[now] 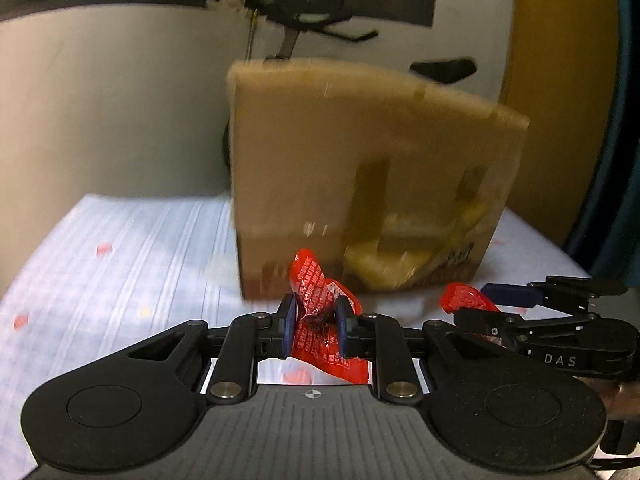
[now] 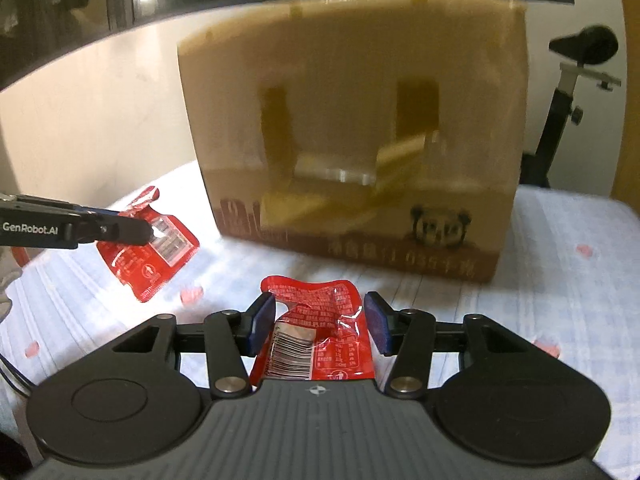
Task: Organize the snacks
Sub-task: 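Lift both held red packets up over the box opening, then open both tools to drop the red packets into the box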
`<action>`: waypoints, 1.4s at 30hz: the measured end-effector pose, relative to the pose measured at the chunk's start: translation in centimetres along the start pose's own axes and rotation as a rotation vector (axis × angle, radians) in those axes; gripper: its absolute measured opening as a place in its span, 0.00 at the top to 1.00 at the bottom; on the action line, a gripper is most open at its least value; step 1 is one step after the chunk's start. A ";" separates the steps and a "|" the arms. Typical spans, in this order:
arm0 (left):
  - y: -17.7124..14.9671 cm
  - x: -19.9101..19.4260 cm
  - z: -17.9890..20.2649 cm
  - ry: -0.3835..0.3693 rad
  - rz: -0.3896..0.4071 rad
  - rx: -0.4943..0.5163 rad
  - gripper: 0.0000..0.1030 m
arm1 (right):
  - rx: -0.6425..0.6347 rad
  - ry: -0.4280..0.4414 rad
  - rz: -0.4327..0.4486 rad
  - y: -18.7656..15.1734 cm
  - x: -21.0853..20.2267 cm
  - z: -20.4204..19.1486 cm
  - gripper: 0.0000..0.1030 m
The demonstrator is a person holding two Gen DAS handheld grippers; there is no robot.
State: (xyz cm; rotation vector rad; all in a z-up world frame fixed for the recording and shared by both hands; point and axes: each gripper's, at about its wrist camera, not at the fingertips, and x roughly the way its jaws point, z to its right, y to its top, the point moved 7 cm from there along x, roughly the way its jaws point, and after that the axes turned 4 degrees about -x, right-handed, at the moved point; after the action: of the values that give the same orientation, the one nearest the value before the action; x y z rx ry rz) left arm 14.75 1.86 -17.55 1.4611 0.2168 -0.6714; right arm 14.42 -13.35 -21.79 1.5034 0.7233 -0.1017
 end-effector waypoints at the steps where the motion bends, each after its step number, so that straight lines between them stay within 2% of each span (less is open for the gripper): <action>1: 0.9 -0.4 0.2 -0.007 0.021 0.010 0.79 | 0.000 0.000 0.000 0.0 0.0 0.0 0.49; 5: 4.7 -1.5 1.0 -0.029 0.108 0.045 0.79 | -0.013 0.009 0.103 4.2 -1.6 0.3 0.50; 6: 5.7 -1.7 1.2 -0.036 0.126 0.050 0.79 | -0.027 0.012 0.165 6.8 -2.5 0.4 0.50; 7: 6.7 -1.9 1.4 -0.043 0.145 0.054 0.79 | -0.027 0.012 0.165 6.8 -2.5 0.4 0.50; 11: 11.4 -2.4 2.2 -0.078 0.214 0.051 0.79 | -0.041 0.023 0.265 12.0 -4.0 0.9 0.50; 12: 12.5 -2.3 2.5 -0.086 0.226 0.049 0.79 | -0.043 0.026 0.298 14.4 -4.1 1.4 0.50; 14: 14.7 -1.5 3.1 -0.096 0.240 0.055 0.79 | -0.047 0.020 0.311 16.5 -3.7 2.1 0.50; 18: 18.5 2.0 4.1 -0.071 0.236 0.084 0.79 | -0.069 -0.016 0.310 19.6 -1.8 3.2 0.50; 23: 22.0 6.1 3.4 -0.031 0.198 0.038 0.79 | -0.060 -0.091 0.237 23.1 2.9 5.8 0.50; 27: 23.4 8.1 2.7 0.020 0.176 0.024 0.78 | -0.065 -0.131 0.177 24.2 5.2 7.2 0.49; 30: 23.6 9.0 2.3 0.036 0.172 0.017 0.77 | 0.000 -0.132 0.138 24.1 6.2 8.4 0.49; 33: 23.5 9.1 1.8 0.051 0.163 0.007 0.72 | 0.064 -0.140 0.111 24.2 6.6 9.5 0.45; 35: 23.3 9.1 1.6 0.070 0.158 0.021 0.64 | 0.074 -0.136 0.108 24.2 6.5 9.7 0.37; 37: 23.2 8.9 1.4 0.078 0.156 0.029 0.61 | 0.094 -0.131 0.119 24.4 6.0 10.2 0.31; 39: 23.4 8.6 1.2 0.074 0.153 0.028 0.54 | 0.115 -0.133 0.130 24.7 5.4 10.7 0.24; 41: 23.5 8.1 1.1 0.070 0.154 0.028 0.39 | 0.130 -0.132 0.141 24.8 4.7 10.8 0.21; 42: 23.6 7.8 1.0 0.072 0.158 0.028 0.38 | 0.132 -0.132 0.143 24.9 4.4 10.8 0.19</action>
State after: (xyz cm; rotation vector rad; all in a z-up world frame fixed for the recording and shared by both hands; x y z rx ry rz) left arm 33.46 -2.06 -1.66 1.5129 0.1459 -0.4959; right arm 34.04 -19.07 -3.44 1.6537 0.5101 -0.1413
